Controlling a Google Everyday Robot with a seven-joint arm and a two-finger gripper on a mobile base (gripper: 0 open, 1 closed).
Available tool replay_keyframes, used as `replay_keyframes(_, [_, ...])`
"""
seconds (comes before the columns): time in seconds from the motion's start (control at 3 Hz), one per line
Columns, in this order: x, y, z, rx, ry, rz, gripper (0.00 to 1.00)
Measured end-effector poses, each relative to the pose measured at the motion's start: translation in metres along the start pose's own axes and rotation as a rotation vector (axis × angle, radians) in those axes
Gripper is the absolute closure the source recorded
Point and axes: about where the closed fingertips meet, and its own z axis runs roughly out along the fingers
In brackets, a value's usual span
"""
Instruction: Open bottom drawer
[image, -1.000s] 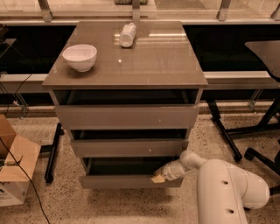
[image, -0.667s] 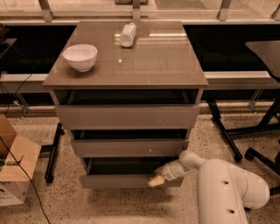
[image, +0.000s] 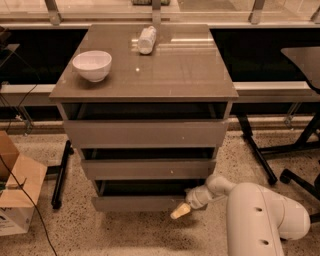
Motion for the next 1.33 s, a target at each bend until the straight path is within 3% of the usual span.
replay_keyframes(0.67, [-0.005,0.000,-0.005,0.000,0.000,0.000,0.64])
replay_keyframes(1.0, [0.008,-0.004,0.000,0.060,0.187,-0.066,0.55])
replay_keyframes(1.33, [0.007,-0.003,-0.002,0.060,0.187,-0.066,0.32])
